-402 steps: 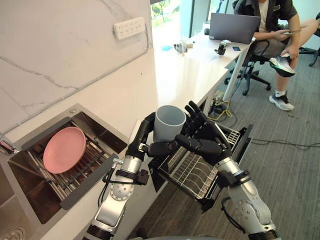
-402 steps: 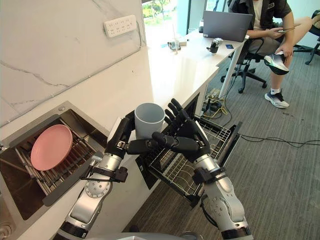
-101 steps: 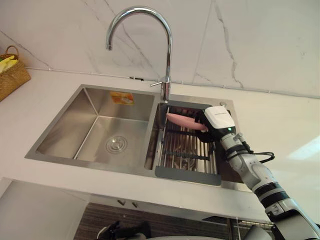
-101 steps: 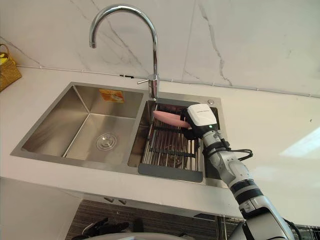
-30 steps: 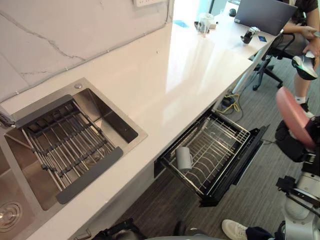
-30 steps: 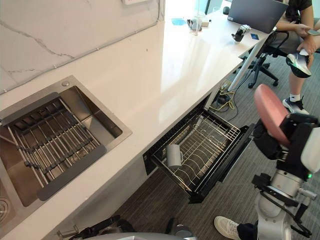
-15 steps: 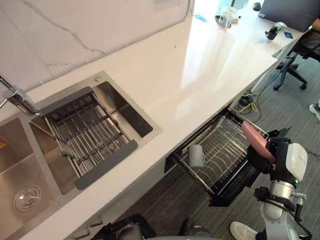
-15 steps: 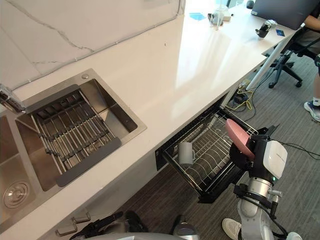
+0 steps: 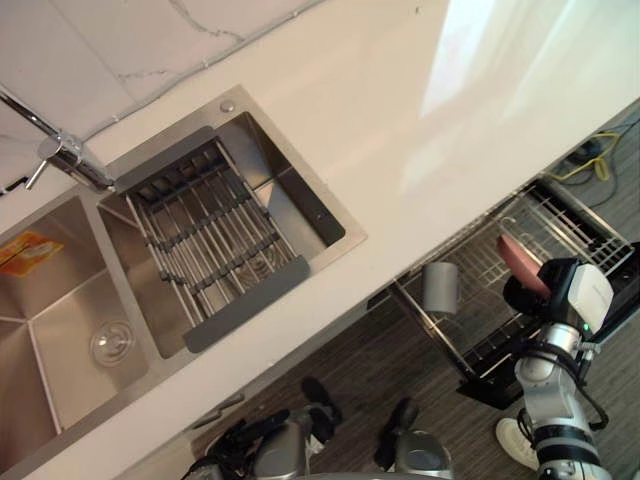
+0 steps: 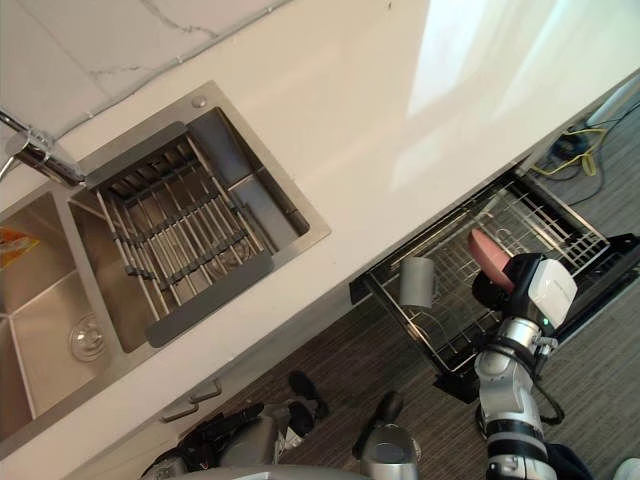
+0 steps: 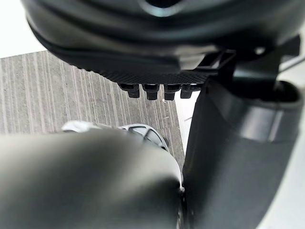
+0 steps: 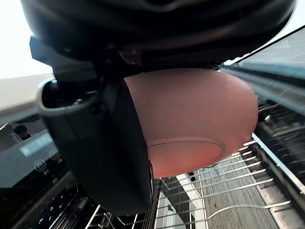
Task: Walk over to the sink, pick up the cup, carry it to the dishwasher, place the cup inside the dishwasher, then close the dishwasher door
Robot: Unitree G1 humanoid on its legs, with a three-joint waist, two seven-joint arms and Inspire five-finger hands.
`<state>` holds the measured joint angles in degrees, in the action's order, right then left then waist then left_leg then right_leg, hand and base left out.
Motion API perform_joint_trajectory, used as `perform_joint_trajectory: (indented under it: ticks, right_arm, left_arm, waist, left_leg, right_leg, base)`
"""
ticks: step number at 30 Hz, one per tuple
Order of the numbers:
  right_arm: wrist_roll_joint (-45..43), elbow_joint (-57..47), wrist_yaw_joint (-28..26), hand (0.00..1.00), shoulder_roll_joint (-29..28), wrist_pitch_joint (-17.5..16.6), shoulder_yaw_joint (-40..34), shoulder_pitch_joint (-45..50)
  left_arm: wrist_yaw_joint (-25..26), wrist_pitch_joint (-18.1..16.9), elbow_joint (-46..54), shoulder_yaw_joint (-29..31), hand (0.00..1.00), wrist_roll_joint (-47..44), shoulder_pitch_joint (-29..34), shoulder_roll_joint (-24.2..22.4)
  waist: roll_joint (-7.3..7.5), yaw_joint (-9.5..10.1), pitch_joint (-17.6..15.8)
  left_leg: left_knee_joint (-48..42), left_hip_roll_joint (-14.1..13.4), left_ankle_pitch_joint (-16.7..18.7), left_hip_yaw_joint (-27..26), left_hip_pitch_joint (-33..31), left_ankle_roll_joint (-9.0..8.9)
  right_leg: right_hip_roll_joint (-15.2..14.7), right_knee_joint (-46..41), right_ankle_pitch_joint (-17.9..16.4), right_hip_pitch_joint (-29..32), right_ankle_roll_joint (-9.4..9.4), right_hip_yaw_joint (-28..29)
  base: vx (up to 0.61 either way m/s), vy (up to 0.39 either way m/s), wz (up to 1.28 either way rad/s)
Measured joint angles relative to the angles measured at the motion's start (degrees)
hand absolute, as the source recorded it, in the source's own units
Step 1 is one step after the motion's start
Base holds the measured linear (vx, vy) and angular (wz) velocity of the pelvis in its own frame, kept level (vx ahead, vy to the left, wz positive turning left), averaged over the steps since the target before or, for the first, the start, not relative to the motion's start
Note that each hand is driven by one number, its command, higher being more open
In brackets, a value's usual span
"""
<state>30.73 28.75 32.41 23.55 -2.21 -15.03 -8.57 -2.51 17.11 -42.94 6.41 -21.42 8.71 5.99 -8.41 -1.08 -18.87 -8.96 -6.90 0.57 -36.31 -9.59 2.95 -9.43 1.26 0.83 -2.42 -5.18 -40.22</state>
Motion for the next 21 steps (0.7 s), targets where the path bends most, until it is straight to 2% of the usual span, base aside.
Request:
perform_joint_trajectory:
  ticks: [3, 4, 7, 9, 14, 17, 21]
  right_arm:
    - [-0.3, 1.5, 0.0, 0.0, 0.5, 1.3, 2.0, -2.0]
    - [-0.3, 2.0, 0.0, 1.0, 0.5, 2.0, 2.2, -2.3]
    - [-1.0, 4.7, 0.0, 1.0, 0.9, 5.5, 3.2, -3.5]
    - [-4.6, 7.9, -0.3, 1.0, 1.0, 8.4, 3.4, -4.4]
    - [-7.0, 9.9, -2.6, 1.0, -1.5, 11.9, 4.5, -4.1]
    - [-8.4, 11.4, -3.2, 1.0, -2.2, 13.4, 4.6, -4.1]
    - [-13.5, 10.1, -3.2, 1.0, -2.6, 13.2, 3.9, -3.4]
  left_arm:
    - [-0.4, -0.1, 0.0, -0.2, 1.0, -0.3, -0.7, -0.1]
    - [-0.5, -0.1, 0.0, -0.3, 1.0, -0.6, -0.8, -0.1]
    - [-0.6, -0.1, 0.0, -0.3, 1.0, -1.2, -1.1, -0.1]
    - [-0.7, -0.1, 0.0, -0.3, 1.0, -1.2, -1.4, -0.1]
    - [-1.0, -0.7, -0.4, -0.3, 1.0, -1.1, -1.4, -0.1]
    - [-1.2, -0.7, -0.8, -0.3, 1.0, -1.2, -1.4, -0.1]
    - [-1.1, -0.4, -0.8, -0.2, 1.0, -1.2, -1.4, -0.1]
  waist:
    - [-0.98, 0.18, -1.0]
    - [-1.2, 0.22, -1.2]
    - [-1.59, 0.23, -1.7]
    - [-1.73, 0.34, -2.3]
    - [-1.82, 0.25, -2.4]
    - [-1.8, 0.31, -2.4]
    - [-1.74, 0.44, -2.4]
  left_leg:
    - [0.0, -0.1, -0.7, 1.5, -1.0, -0.36]
    - [0.0, -0.1, -0.8, 2.0, -1.3, -0.42]
    - [0.1, 0.0, -0.9, 2.8, -2.1, -0.48]
    - [0.1, 0.0, -0.9, 2.9, -2.1, -0.45]
    - [0.0, -0.1, -1.2, 2.9, -1.4, -0.59]
    - [0.0, -0.2, -1.2, 3.1, -0.3, -0.66]
    - [0.4, -0.1, -1.3, 3.6, 0.2, -0.66]
  right_leg:
    - [0.3, -0.1, 0.0, 0.7, 0.01, -0.4]
    - [0.3, -0.1, 0.0, 0.9, 0.01, -0.6]
    - [0.3, -0.3, 0.0, 1.6, 0.04, -0.7]
    - [0.2, -0.3, 0.1, 1.6, 0.06, -0.7]
    - [0.4, -0.2, 0.1, 0.8, 0.07, -0.7]
    - [0.5, -0.1, 0.1, -0.5, 0.08, -0.9]
    - [0.5, -0.3, 0.1, -1.0, 0.11, -1.2]
  base:
    - [-0.02, 0.035, 0.08]
    - [-0.02, 0.055, 0.09]
    - [0.0, 0.08, 0.03]
    - [0.0, 0.089, 0.01]
    - [0.01, 0.061, -0.01]
    - [-0.01, 0.063, 0.02]
    - [-0.04, 0.104, 0.04]
